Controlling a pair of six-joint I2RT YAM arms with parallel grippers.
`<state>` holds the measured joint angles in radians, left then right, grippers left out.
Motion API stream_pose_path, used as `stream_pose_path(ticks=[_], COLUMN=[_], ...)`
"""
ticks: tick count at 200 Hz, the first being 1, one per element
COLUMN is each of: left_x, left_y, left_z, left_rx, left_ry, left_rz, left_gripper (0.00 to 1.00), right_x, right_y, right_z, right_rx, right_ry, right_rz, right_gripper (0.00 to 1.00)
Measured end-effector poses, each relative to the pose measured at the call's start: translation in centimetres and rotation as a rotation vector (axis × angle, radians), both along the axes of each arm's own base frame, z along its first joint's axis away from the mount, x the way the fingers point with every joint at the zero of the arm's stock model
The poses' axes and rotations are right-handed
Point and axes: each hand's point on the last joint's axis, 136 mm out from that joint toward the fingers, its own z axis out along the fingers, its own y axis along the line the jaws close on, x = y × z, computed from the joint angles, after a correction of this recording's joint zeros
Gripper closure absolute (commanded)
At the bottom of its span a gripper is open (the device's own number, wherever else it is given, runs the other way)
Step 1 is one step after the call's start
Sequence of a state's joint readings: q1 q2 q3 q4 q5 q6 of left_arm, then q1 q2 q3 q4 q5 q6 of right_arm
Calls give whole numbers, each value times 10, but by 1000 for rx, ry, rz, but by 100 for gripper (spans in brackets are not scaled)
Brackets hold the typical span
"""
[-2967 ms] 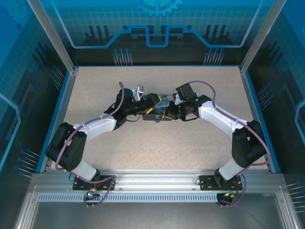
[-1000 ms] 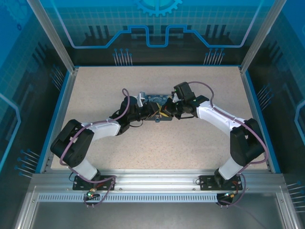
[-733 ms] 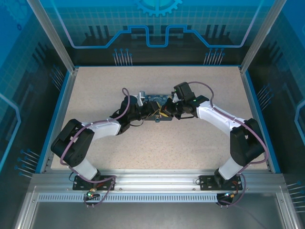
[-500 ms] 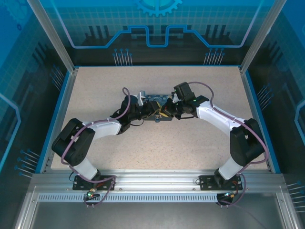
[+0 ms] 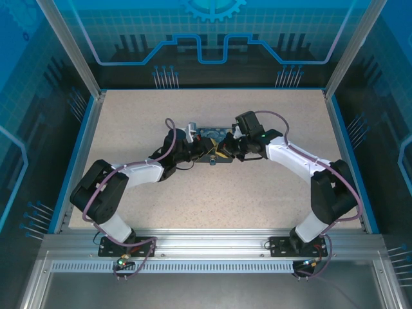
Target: Unlock the padlock with the key
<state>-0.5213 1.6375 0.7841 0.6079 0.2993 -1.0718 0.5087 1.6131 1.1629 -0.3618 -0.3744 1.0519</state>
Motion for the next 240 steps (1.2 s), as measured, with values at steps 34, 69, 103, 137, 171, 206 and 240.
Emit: stream_pose_path(ticks=[34, 69, 103, 137, 171, 206, 240], left_x=[-3, -5, -5, -2, 3, 12, 24], left_y=[1, 2, 2, 0, -1, 5, 12], left_z=[1, 17, 53, 78, 95, 115, 130], left_rx=[17, 48, 43, 38, 25, -11, -66], left_ry=[-2, -35, -113, -168, -201, -245, -270], left_rz=[-6, -22, -33, -39, -36, -20, 9], left_gripper=[100, 100, 100, 100, 100, 100, 100], right_x=[0, 9, 15, 30, 47, 63, 75], right_y=[-19, -52, -72, -97, -112, -92, -71], right_z=[12, 44, 50, 55, 64, 82, 107], right_rx=[-3, -21, -77, -62, 47, 241, 386], right_ry=[-56, -186, -258, -330, -385, -445, -521], right_rz=[-28, -64, -51, -127, -196, -169, -126], right_gripper=[9, 0, 0, 0, 0, 8, 20])
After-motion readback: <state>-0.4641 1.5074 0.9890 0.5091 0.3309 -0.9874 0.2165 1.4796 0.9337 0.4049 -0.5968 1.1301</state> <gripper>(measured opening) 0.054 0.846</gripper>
